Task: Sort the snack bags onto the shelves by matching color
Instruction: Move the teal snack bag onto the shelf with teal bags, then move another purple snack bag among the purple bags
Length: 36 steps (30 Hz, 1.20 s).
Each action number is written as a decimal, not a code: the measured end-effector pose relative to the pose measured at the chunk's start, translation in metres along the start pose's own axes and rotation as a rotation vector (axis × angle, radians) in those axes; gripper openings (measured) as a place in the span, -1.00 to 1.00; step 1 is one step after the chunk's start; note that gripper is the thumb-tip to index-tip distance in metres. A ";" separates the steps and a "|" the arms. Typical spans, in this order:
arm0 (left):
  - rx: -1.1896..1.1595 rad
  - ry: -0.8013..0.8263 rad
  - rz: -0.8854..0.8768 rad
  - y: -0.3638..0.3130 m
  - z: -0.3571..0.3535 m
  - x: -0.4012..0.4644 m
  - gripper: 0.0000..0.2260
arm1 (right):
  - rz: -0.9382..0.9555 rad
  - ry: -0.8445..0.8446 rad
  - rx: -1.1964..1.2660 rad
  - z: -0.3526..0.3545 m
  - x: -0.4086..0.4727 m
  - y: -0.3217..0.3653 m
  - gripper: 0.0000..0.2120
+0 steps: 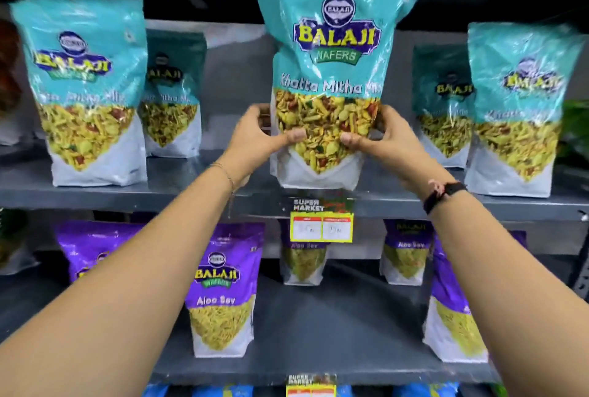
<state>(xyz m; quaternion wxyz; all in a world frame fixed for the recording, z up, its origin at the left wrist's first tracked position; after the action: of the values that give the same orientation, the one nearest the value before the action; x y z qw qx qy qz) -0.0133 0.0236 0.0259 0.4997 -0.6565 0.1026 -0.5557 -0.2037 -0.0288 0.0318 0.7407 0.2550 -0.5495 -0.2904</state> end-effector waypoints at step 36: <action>0.403 0.083 0.619 0.358 0.089 -0.183 -0.24 | -0.456 0.567 -0.129 -0.272 -0.200 -0.272 -0.08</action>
<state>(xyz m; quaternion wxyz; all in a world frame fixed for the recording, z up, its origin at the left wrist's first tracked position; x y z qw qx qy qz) 0.1456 0.0262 -0.3540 0.7587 -0.4597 0.2052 -0.4134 -0.0278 -0.0610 -0.3635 0.7943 0.3941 -0.2320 -0.3999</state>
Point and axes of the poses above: each hand's wrist, its own x-axis towards the middle knuckle, its own z-axis out of the back of the hand, y = z × x, the point moved 5 cm from there along x, towards the middle knuckle, and after that the axes turned 5 degrees about -y, right-handed, at the moved point
